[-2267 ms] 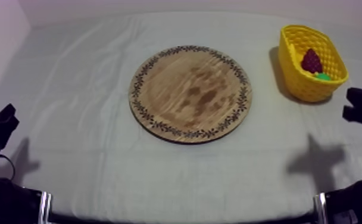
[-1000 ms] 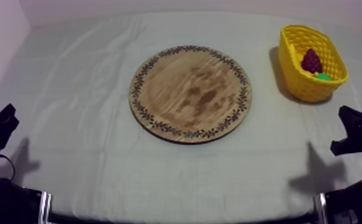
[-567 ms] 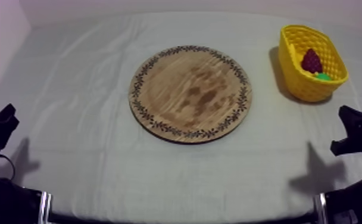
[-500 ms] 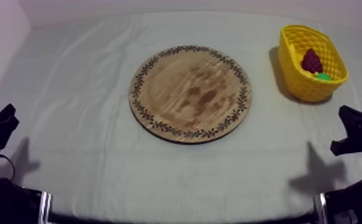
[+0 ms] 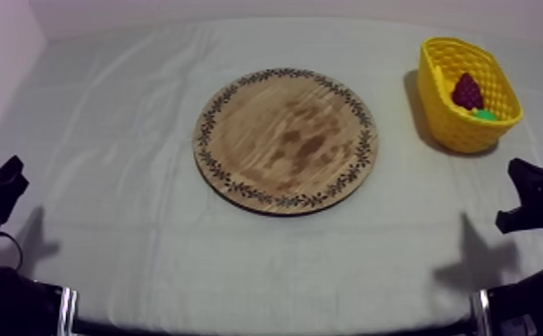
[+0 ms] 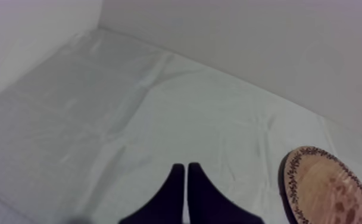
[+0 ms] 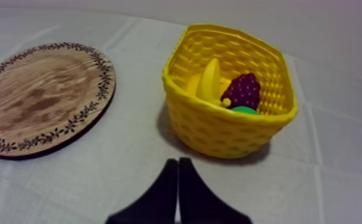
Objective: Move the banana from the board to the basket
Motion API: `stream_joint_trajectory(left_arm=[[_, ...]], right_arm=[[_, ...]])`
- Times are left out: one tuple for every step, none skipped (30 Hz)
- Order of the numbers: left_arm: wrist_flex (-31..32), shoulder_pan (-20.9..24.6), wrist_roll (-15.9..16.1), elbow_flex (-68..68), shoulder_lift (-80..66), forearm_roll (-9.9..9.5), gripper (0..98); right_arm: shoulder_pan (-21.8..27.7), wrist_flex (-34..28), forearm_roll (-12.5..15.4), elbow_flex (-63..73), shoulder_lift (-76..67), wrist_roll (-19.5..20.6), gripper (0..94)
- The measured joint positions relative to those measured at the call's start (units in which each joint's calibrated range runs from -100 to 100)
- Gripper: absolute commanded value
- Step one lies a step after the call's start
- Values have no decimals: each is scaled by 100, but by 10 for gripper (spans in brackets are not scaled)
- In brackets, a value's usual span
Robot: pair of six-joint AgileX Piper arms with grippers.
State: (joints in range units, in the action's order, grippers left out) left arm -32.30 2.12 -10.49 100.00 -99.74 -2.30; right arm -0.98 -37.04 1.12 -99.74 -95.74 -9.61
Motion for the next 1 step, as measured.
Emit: stream_joint_trajectory(left_arm=[[0, 0, 0, 0, 0, 0, 1]], right_arm=[[0, 0, 0, 0, 0, 0, 7]])
